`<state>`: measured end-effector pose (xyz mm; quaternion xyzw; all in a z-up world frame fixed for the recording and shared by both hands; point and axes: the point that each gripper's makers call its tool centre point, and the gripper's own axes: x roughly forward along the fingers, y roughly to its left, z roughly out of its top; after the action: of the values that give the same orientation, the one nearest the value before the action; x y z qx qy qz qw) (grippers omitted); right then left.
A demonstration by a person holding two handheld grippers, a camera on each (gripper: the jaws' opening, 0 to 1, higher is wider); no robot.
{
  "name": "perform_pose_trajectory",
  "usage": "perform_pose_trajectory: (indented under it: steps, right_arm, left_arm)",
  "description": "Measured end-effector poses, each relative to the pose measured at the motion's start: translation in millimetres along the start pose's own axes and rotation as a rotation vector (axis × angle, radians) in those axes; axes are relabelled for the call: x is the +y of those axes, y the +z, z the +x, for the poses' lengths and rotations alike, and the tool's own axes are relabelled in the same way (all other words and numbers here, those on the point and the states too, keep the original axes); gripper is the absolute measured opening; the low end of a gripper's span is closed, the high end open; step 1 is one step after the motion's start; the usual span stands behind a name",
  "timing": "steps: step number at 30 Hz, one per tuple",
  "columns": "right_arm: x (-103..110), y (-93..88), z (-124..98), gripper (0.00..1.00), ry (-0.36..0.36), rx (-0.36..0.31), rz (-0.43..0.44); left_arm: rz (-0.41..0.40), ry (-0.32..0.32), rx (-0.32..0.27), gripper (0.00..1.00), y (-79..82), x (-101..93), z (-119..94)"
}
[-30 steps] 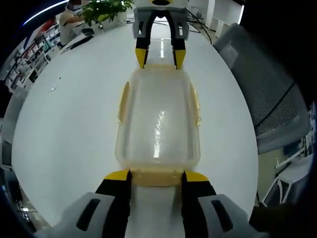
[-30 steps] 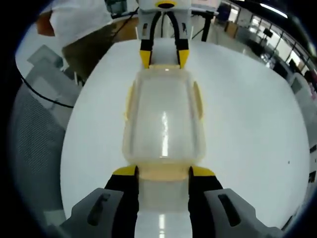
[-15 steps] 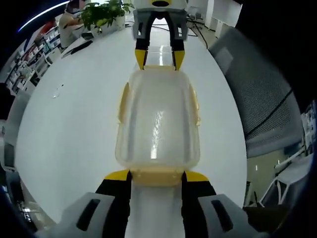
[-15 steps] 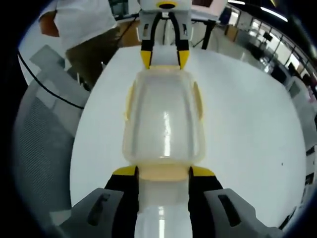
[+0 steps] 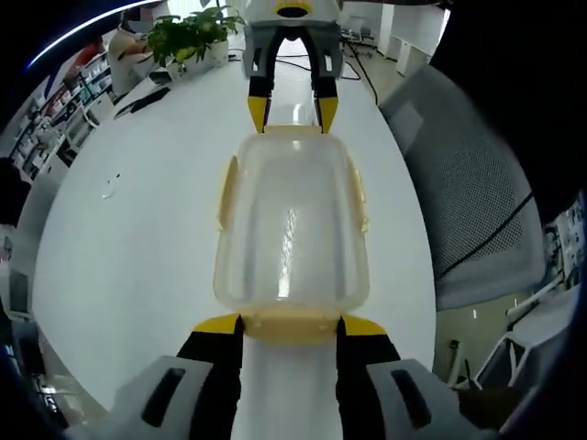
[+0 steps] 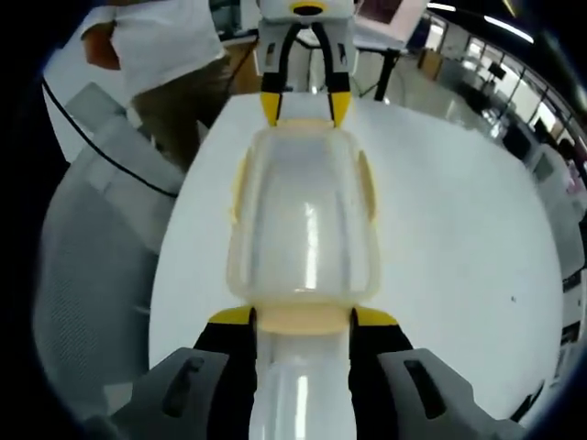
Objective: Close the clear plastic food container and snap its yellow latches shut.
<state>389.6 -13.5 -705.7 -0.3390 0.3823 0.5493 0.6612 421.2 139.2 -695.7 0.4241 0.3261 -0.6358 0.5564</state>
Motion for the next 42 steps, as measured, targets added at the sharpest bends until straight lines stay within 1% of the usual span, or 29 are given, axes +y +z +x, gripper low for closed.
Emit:
perform_pose_trajectory:
  steps: [7,18,21,26,30,42]
  right_arm:
    - [1.6,-9.2,-17.4,0.35,-0.015,-0.002,0.001]
    - [3.0,-39.4,-44.8,0.35,-0.028,0.008,0.014]
    - [2.6,-48.3,-51.6,0.35,-0.034,0.011,0.019]
    - [2.2,-61.9,-60.6,0.35,-0.04,0.018,0.024]
    - [1.3,-73.2,-66.5,0.35,-0.046,0.026,0.027]
    - [-1.4,-107.8,-83.1,0.35,-0.05,0.036,0.048]
  left_arm:
    - [0.012,0.006,-0.011,0.34,19.8,-0.2,-1.9]
    - [0.04,0.001,-0.026,0.34,58.6,2.1,8.2]
    - [0.046,0.002,-0.03,0.34,67.9,4.8,12.3]
    - [0.05,0.0,-0.035,0.34,78.2,7.4,17.6]
    - [0.057,-0.003,-0.044,0.34,91.7,10.7,24.9]
    - [0.07,-0.018,-0.046,0.34,123.7,16.7,47.5]
